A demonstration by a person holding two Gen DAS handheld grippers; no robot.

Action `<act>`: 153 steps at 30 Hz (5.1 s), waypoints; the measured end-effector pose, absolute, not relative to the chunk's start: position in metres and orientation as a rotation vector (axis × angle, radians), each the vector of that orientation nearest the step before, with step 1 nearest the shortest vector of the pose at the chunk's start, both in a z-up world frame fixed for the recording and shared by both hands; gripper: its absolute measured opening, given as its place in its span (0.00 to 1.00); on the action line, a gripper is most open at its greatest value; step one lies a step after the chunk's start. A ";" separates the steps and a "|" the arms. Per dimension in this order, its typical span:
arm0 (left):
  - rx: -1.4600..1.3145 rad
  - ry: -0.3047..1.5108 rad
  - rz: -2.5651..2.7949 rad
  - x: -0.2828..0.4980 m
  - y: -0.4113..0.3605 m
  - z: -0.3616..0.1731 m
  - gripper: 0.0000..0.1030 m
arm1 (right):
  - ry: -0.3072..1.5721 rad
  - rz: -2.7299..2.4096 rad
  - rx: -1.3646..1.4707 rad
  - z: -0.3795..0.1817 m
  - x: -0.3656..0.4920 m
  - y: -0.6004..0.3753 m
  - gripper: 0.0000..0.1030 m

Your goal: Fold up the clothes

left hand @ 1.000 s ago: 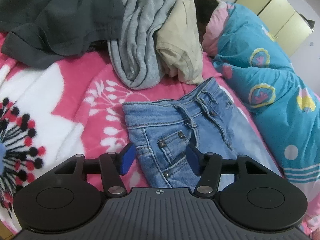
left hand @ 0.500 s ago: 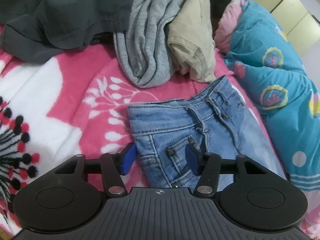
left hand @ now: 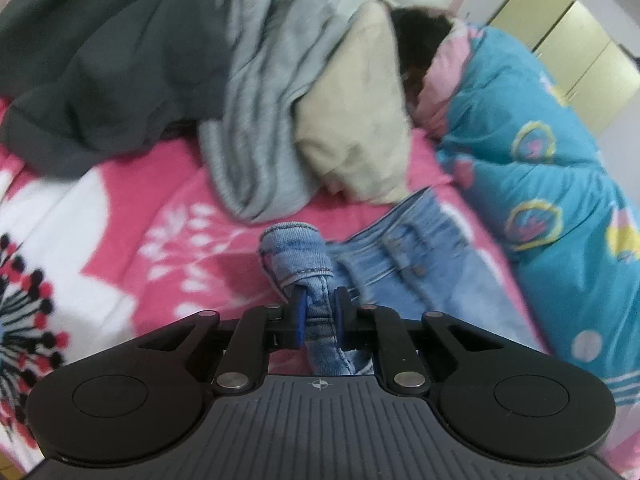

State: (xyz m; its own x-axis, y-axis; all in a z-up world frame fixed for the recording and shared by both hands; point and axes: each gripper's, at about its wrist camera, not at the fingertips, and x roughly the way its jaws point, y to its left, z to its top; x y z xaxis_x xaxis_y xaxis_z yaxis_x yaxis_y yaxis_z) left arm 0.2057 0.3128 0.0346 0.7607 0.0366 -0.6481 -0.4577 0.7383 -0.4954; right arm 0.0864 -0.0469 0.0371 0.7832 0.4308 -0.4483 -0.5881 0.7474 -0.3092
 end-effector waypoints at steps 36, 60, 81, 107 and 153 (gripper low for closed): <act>-0.795 0.820 0.173 0.330 0.267 0.041 0.67 | 0.680 0.508 0.390 0.029 0.278 -0.205 0.40; -1.016 0.793 0.216 0.340 0.272 -0.030 0.64 | 0.691 0.082 1.238 -0.087 0.193 -0.224 0.61; -0.790 0.698 0.333 0.337 0.245 0.001 0.25 | 0.557 -0.023 1.432 -0.112 0.261 -0.242 0.08; -0.896 0.842 0.329 0.187 0.321 -0.017 0.33 | 0.797 0.149 1.331 -0.091 0.175 -0.218 0.14; -0.676 0.380 0.360 0.119 0.304 -0.009 0.60 | 0.828 1.069 -0.270 0.015 0.331 0.124 0.44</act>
